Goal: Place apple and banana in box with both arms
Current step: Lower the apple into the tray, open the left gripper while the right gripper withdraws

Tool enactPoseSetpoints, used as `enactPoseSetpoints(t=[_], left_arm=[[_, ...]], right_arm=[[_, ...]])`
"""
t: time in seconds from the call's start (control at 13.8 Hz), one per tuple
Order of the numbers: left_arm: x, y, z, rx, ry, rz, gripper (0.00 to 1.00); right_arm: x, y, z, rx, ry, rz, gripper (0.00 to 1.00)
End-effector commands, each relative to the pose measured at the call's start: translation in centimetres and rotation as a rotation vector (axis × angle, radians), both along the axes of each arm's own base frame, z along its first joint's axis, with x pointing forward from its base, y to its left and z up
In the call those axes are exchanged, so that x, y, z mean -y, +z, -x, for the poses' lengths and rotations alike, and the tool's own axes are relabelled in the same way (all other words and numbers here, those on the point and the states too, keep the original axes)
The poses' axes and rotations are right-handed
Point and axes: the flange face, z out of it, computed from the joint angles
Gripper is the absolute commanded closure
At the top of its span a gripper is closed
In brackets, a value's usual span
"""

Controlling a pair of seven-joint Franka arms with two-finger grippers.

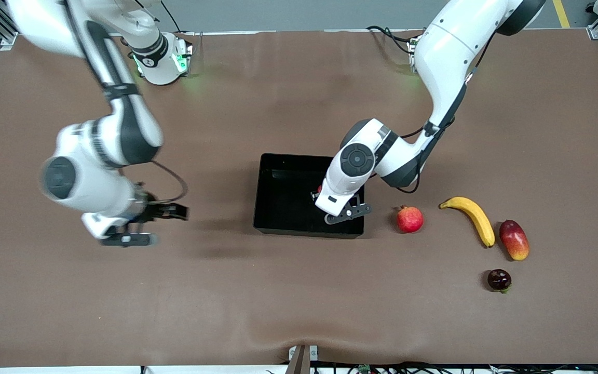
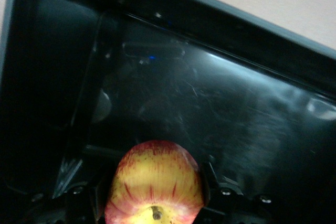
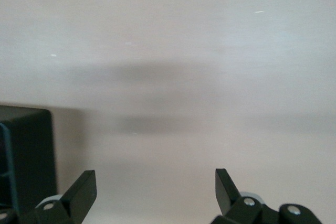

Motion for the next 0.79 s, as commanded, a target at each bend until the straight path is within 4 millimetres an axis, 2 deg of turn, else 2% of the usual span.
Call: enactPoseSetpoints(t=[0.0,0.14,0.36,0.72], left_arm=[[0.6,-0.4,0.1,0.032,0.001,-0.020,1.00],[0.8,-1.1,0.2,0.034,-0.004,-0.017,1.00],[1.0,-1.9,0.3,0.046,-0.017,-0.018,1.00],[0.8,-2.7,0.4,0.042,-0.016,-0.030,1.00]], right_arm=[[5.1,3.2,1.5,-0.012,0.043,-0.025,0.00],[6.3,5.8,2.4,-0.015,0.055,0.001,0.00],[6.5,9.7,3.8,0.005,0.108,0.105,0.00],[7.6,16.6,7.1,0.009,0.099,0.118,0.00]])
